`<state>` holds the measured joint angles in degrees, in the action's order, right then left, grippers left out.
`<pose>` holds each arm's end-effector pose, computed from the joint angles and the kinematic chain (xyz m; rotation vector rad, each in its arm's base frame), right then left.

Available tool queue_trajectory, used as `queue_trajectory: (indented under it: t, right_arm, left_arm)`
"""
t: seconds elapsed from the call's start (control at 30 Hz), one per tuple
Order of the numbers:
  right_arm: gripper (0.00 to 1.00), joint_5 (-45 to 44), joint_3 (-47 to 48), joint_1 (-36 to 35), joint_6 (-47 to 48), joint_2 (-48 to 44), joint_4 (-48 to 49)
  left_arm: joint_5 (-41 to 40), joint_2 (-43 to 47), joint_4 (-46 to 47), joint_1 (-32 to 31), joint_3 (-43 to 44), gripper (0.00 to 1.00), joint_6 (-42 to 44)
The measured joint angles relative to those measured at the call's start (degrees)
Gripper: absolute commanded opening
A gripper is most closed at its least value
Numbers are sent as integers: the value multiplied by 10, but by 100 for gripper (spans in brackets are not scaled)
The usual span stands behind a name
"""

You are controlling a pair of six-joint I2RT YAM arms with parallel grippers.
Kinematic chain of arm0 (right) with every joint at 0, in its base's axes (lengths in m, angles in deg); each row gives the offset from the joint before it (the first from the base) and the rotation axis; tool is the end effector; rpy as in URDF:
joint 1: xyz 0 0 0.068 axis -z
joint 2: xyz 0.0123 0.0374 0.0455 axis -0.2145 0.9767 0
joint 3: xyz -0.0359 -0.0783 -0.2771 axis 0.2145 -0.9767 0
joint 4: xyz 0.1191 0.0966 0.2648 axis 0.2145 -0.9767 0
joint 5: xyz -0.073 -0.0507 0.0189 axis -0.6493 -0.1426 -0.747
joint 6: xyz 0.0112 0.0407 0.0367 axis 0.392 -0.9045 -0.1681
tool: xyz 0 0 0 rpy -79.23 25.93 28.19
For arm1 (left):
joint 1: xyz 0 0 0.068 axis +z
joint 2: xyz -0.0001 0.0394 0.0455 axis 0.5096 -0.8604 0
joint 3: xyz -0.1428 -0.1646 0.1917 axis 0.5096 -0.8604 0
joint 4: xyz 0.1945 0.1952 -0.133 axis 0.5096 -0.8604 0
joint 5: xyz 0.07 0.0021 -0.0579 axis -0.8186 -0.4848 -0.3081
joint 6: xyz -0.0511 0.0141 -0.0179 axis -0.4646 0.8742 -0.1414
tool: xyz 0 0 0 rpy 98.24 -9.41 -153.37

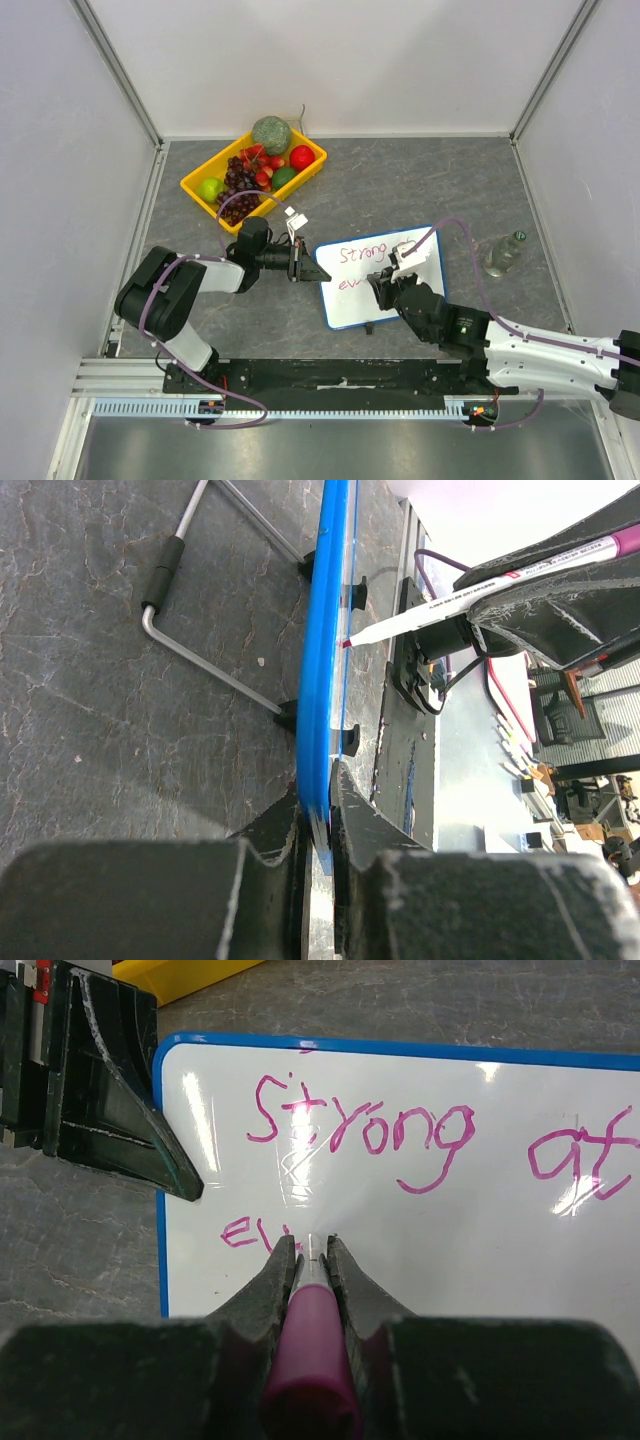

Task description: Write a sentence on the whiteboard

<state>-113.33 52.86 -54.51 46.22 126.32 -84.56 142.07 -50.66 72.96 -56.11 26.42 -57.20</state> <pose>0.1075 0.1918 0.2283 -0.1677 1.8663 0.5372 0.2665 -0.1641 0.1273 0.6932 2.0148 -1.6352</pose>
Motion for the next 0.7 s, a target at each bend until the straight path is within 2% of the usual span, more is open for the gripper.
queue_trajectory:
  t: [0.7]
  right_arm:
    - [0, 24, 8, 4, 6, 16, 10]
  left_arm:
    - [0, 0, 0, 0, 0, 2, 0]
